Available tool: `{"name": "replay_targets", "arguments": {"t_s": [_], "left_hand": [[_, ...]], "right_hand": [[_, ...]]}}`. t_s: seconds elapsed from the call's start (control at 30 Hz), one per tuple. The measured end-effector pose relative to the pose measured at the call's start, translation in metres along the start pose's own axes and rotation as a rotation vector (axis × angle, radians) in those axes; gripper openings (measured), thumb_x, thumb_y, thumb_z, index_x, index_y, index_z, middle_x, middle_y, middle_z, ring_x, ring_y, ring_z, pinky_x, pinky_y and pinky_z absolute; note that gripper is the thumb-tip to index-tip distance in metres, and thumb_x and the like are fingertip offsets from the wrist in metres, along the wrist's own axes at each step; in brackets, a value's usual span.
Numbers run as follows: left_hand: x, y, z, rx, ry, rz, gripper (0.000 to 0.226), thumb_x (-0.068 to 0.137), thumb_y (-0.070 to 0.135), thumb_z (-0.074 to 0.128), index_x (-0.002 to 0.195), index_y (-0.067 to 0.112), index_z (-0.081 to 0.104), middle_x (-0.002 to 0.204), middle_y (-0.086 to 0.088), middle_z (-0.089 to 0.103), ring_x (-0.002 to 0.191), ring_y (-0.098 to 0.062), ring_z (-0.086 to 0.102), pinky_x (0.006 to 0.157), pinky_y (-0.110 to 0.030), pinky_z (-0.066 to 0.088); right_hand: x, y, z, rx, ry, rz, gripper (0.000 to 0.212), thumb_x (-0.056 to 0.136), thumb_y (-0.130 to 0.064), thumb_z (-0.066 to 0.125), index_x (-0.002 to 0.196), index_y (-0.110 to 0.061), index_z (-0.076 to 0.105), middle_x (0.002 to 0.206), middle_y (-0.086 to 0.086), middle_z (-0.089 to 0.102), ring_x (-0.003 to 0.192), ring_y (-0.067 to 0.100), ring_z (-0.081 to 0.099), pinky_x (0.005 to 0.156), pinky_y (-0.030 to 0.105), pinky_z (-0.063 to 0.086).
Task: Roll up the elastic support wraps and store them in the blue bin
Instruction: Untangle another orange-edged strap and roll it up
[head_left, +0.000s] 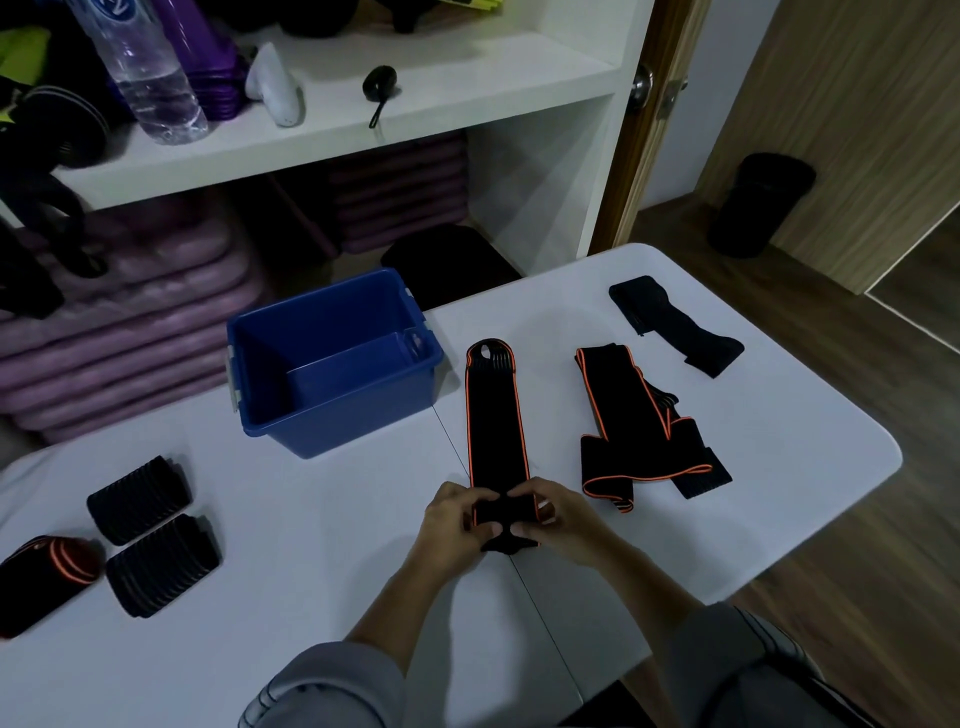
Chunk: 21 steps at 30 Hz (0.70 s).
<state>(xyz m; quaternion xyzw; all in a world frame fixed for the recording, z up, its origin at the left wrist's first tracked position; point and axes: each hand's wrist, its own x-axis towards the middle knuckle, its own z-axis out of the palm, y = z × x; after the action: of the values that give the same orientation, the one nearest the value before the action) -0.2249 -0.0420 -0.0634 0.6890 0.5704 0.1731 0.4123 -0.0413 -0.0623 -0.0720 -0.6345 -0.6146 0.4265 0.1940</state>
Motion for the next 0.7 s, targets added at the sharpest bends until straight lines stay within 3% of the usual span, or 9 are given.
{"name": "replay_targets", "arguments": {"t_s": [0.2,0.3,0.4,0.53,0.63,0.7], "left_hand": [[0.003,0.004,0.005,0.033,0.043,-0.033,0.030,0.080,0.011,0.069,0.108,0.018,0.063,0.107,-0.004,0.045,0.091,-0.015,0.050,0.080,-0.015,0.036],[0.003,0.003,0.006,0.108,0.048,0.001,0.027,0.082,0.013,0.067,0.108,0.017,0.064,0.107,-0.001,0.046,0.096,-0.017,0.052,0.078,-0.014,0.037],[0.001,0.000,0.007,0.227,0.104,0.089,0.019,0.082,0.019,0.066,0.100,0.018,0.066,0.105,0.003,0.047,0.100,-0.011,0.045,0.080,-0.019,0.041],[0.001,0.002,0.007,0.267,0.076,0.168,0.011,0.084,0.011,0.057,0.087,0.013,0.067,0.096,-0.001,0.058,0.095,-0.016,0.052,0.074,-0.019,0.038],[0.001,-0.001,0.005,0.304,0.028,0.253,0.018,0.087,0.013,0.052,0.093,0.014,0.069,0.098,-0.003,0.064,0.098,-0.019,0.055,0.080,-0.020,0.039],[-0.001,-0.009,0.004,0.341,0.006,0.317,0.023,0.086,0.022,0.054,0.104,0.018,0.069,0.104,-0.001,0.063,0.103,-0.016,0.053,0.085,-0.016,0.037]], "right_hand": [[0.007,-0.004,0.008,-0.010,0.096,0.057,0.030,0.080,-0.016,0.069,0.109,-0.020,0.062,0.096,-0.005,0.057,0.084,0.014,0.058,0.065,0.012,0.041],[0.009,-0.006,0.012,-0.081,0.136,0.044,0.030,0.078,-0.017,0.071,0.108,-0.017,0.065,0.100,0.001,0.058,0.086,0.013,0.055,0.070,0.016,0.038],[0.010,-0.002,0.013,-0.180,0.202,-0.075,0.030,0.072,-0.017,0.077,0.101,-0.014,0.069,0.101,-0.002,0.046,0.093,0.015,0.051,0.081,0.022,0.039],[0.008,0.001,0.014,-0.222,0.235,-0.270,0.018,0.065,-0.005,0.074,0.077,-0.017,0.069,0.085,0.002,0.060,0.080,0.020,0.058,0.069,0.028,0.047],[0.002,0.000,0.011,-0.273,0.186,-0.337,0.014,0.074,-0.006,0.064,0.081,-0.015,0.071,0.082,0.004,0.069,0.078,0.019,0.061,0.066,0.025,0.048],[-0.003,0.002,0.007,-0.289,0.146,-0.353,0.017,0.073,-0.016,0.069,0.090,-0.016,0.072,0.091,0.002,0.070,0.087,0.017,0.062,0.072,0.020,0.046]]}}
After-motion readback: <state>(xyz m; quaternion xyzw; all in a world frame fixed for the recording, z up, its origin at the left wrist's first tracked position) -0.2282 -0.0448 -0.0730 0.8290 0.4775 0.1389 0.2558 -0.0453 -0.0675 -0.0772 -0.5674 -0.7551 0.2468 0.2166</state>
